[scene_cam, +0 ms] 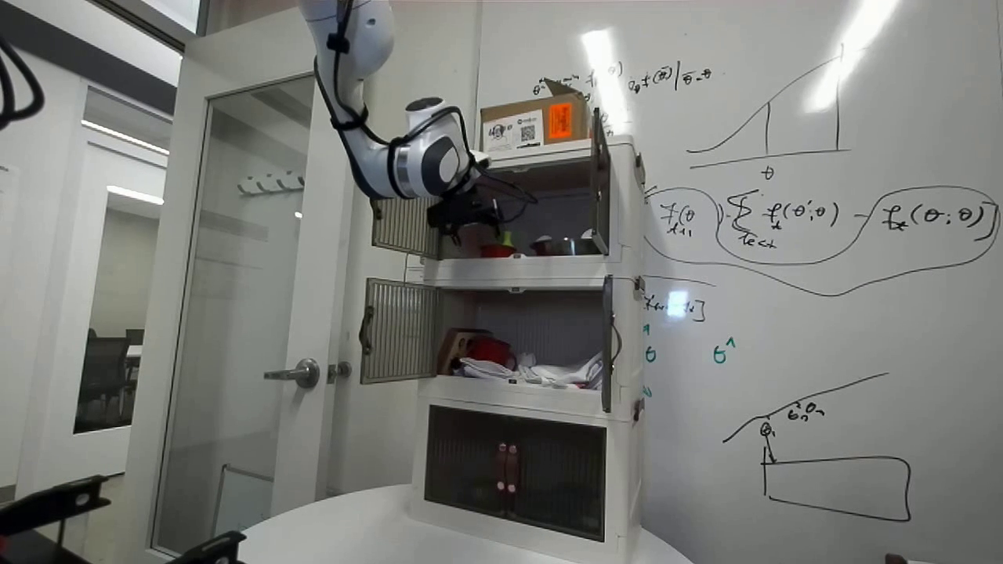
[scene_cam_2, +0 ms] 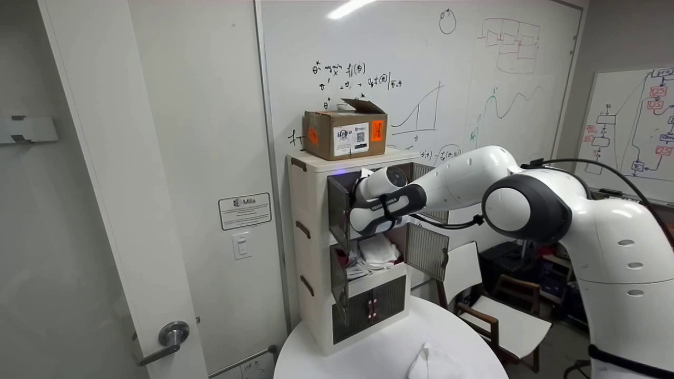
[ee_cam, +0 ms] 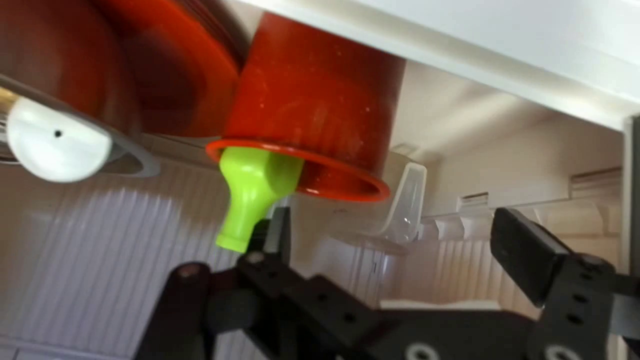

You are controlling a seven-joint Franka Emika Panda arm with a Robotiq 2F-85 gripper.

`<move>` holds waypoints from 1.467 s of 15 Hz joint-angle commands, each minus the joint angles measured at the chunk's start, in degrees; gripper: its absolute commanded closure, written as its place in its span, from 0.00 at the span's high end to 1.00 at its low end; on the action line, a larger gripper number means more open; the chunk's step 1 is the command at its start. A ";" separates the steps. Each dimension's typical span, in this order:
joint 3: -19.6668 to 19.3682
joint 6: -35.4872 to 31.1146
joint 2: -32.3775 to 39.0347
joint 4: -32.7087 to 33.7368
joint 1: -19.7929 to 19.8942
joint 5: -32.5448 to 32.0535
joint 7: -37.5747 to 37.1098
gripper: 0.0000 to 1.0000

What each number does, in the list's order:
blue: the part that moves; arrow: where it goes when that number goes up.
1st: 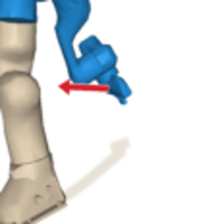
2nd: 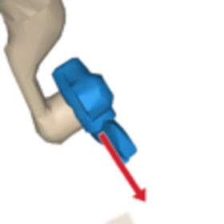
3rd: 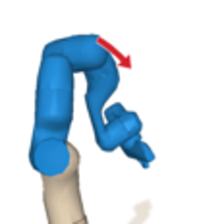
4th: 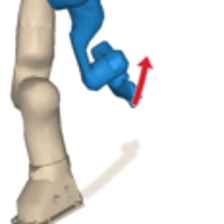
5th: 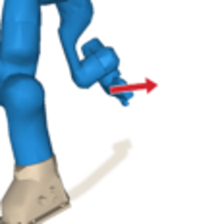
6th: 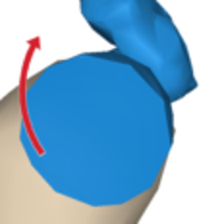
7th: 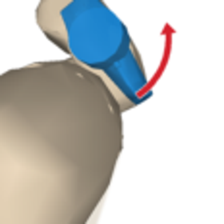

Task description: Put the red mug in the topmost cabinet.

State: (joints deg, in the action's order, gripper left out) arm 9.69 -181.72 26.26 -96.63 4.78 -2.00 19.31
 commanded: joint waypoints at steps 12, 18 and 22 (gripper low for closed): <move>-0.36 -0.13 -24.07 -29.19 5.74 5.56 -13.54 1.00; -5.08 19.54 -30.33 -35.34 8.07 -0.89 -17.66 1.00; -9.93 28.66 -28.80 -39.53 4.11 -1.96 -19.26 1.00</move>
State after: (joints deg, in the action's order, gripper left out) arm 2.22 -157.86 -2.63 -132.88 10.91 -2.14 2.87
